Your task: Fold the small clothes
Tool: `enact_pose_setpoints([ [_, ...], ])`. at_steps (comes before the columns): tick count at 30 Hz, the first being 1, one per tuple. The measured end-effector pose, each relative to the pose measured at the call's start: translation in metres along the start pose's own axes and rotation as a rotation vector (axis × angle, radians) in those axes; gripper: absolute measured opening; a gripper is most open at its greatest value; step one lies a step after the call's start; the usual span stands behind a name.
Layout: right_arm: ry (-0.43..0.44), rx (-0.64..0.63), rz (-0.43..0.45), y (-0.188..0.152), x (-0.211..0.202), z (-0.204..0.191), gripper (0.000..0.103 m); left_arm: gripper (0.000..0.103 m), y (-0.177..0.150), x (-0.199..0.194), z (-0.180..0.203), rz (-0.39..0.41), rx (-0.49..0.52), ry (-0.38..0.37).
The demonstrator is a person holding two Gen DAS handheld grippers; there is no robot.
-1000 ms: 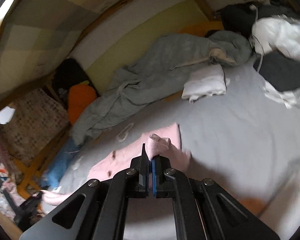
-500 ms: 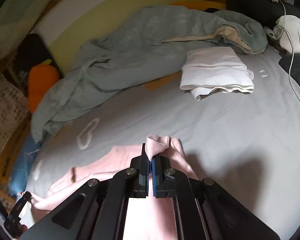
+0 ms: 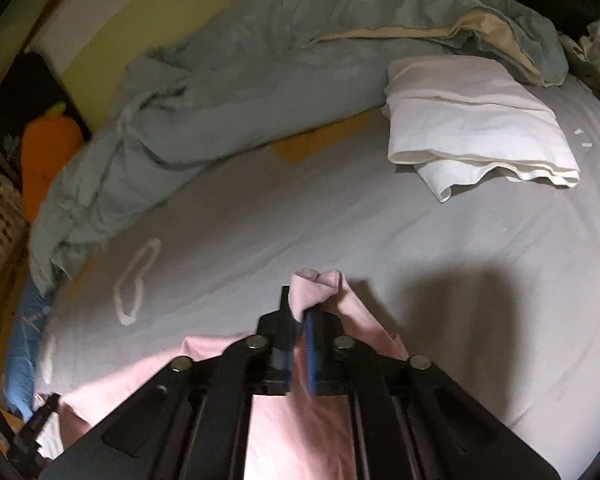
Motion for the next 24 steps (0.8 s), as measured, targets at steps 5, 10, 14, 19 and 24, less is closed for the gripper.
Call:
enact_pose_setpoints([
  [5,-0.127,0.009,0.085,0.006,-0.022,0.018,0.075,0.077,-0.003,-0.034,-0.02,0.109,-0.03,0.071],
  [10,-0.131,-0.038,0.154,0.002,-0.066,0.023,0.076,0.077,-0.038,-0.075,0.001,0.154,0.162,0.039],
  [14,0.008,-0.321,0.059,-0.043,-0.079,-0.021,0.075,0.079,-0.092,-0.086,0.034,0.159,0.382,0.005],
  [19,-0.007,-0.597,-0.044,-0.125,-0.058,-0.049,0.076,0.079,-0.136,-0.06,0.04,0.091,0.436,0.035],
  [24,-0.07,-0.614,-0.158,-0.165,-0.026,-0.023,0.075,0.082,-0.167,-0.036,0.026,0.022,0.413,0.083],
])
Point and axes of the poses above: each gripper's, at about its wrist camera, not at the fingertips, and x roughly the way its jaws point, z to its right, y to its top, the point moved 6 cm from there along x, roughly the way its jaws point, and after that the axes turned 14 degrees about -z, right-handed, at the moved point
